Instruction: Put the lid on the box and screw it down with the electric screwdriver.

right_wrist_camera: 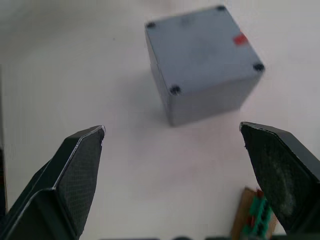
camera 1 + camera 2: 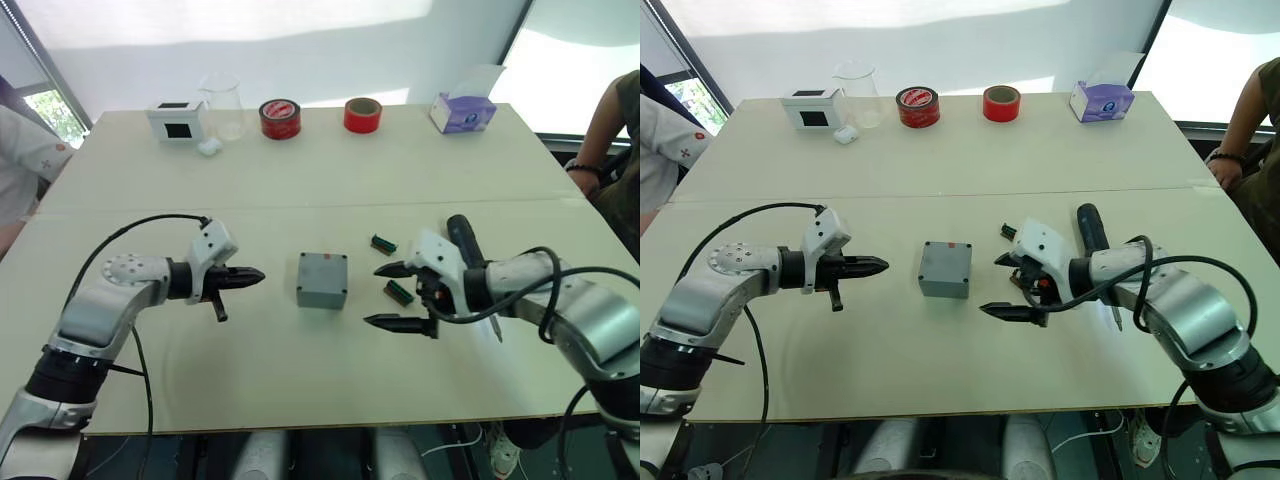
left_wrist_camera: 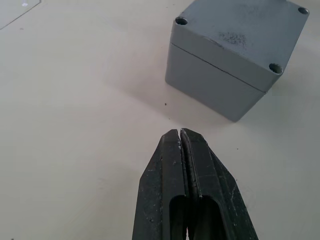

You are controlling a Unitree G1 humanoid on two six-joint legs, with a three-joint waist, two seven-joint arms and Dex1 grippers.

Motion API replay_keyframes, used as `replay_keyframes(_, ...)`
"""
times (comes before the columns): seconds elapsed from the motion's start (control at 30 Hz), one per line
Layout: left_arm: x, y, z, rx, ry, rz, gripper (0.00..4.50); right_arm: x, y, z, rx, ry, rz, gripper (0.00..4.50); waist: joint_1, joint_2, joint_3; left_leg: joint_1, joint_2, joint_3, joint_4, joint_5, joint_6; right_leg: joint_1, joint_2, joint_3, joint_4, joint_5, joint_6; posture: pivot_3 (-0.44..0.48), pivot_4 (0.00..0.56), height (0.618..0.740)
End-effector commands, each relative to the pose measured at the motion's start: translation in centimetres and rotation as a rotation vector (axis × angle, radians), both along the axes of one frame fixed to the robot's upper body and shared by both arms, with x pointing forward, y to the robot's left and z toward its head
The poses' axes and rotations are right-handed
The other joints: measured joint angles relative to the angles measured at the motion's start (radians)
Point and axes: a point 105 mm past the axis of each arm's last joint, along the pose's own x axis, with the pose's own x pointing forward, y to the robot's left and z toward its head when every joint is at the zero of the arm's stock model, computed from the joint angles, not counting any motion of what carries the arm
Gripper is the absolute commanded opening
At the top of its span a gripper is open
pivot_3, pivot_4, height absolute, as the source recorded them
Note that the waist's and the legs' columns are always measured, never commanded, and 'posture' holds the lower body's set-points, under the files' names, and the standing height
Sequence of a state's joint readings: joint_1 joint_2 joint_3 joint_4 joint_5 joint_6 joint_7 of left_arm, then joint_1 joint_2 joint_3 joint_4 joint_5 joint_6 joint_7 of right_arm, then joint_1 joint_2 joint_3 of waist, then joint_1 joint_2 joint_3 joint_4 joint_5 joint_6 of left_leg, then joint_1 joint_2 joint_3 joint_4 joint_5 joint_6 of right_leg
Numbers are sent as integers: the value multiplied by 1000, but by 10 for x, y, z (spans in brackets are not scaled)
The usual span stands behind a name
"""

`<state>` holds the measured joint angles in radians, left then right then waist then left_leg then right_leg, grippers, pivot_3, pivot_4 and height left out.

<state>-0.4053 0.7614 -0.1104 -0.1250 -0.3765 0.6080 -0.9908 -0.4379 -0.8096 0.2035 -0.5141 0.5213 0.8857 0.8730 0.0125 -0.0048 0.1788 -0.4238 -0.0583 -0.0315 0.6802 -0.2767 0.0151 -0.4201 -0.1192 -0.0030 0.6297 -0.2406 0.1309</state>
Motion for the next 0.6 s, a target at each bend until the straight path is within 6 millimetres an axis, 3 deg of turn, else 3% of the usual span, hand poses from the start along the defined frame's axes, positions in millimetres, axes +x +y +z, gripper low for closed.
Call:
replay_keyframes(0.03, 0, -15, 3, 10, -52, -42, 0, 6, 7, -9, -22, -29, -2, 4424, 0, 0, 0, 0, 0, 0, 0, 0, 0, -1, 0, 0, 0, 0, 0, 0, 150, 740)
replay_keyframes(0.13, 3, -24, 0, 9, -47, -62, 0, 4, 14, -14, -9, -6, 7, 4424, -1, 0, 0, -2, 0, 1, 0, 4, -6, -3, 0, 0, 1, 0, 0, 0, 150, 740)
replay_keyframes(0.27, 12, -34, -2, 16, -65, -82, 0, 4, 23, -20, -11, 5, 15, 4424, -1, 0, 0, -2, 1, 1, 0, 1, -2, -3, 1, 0, 1, 0, 0, 0, 150, 740)
replay_keyframes(0.6, 32, -53, 2, -3, -114, -121, 0, -10, 36, -16, 41, 63, 60, 4424, -1, 0, 0, -2, 1, 1, 0, 1, -2, -3, 2, 0, 2, 0, 0, 0, 150, 740)
